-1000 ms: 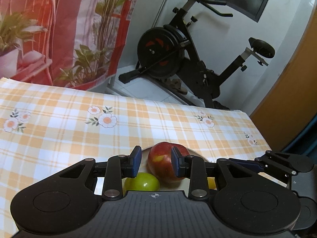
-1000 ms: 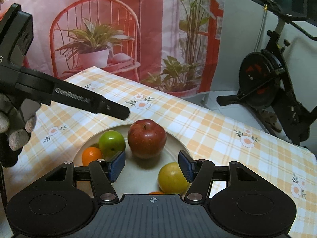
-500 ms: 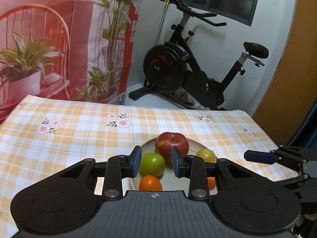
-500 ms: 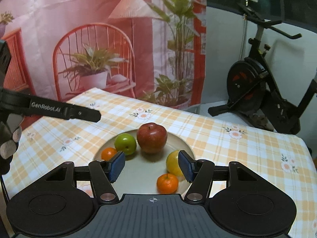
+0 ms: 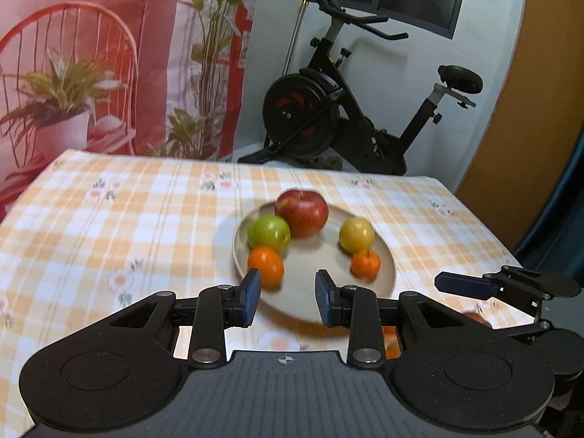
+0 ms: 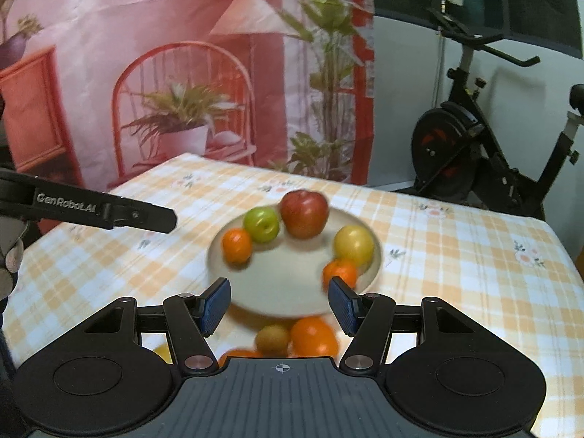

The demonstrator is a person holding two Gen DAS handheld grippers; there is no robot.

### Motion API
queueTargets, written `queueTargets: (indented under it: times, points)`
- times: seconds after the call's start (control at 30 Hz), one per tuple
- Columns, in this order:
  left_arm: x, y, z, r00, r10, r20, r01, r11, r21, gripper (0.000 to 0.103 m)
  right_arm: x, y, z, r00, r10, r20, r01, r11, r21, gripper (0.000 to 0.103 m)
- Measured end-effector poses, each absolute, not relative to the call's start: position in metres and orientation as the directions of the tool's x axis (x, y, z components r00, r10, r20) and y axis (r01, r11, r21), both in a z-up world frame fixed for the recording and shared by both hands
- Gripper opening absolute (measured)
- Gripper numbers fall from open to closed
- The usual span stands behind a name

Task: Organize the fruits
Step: 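Move both tools back to the pile toward the yellow grapefruit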

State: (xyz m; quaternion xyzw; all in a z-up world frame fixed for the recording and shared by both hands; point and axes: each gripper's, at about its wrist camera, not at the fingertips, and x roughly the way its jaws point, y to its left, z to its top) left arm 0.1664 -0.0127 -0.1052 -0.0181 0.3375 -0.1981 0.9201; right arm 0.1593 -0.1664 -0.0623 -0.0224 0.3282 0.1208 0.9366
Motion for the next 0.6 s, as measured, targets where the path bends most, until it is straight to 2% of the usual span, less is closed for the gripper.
queueTargets:
  times: [0.37,0.6]
  points:
    - [0.134,0.004,-0.113,0.709,-0.345,-0.615,0.303,0.937,-0.175,0.034,0.127,-0.153,-0.068,0.744,0.243,-0.623,-0.257,0.964,0.069,0.056]
    - [0.117,0.002,-0.124,0.68,-0.385,-0.624,0.336,0.92,-0.201,0.035,0.114,-0.15,-0.07,0.742,0.232,-0.629,-0.251,0.966,0.059,0.056]
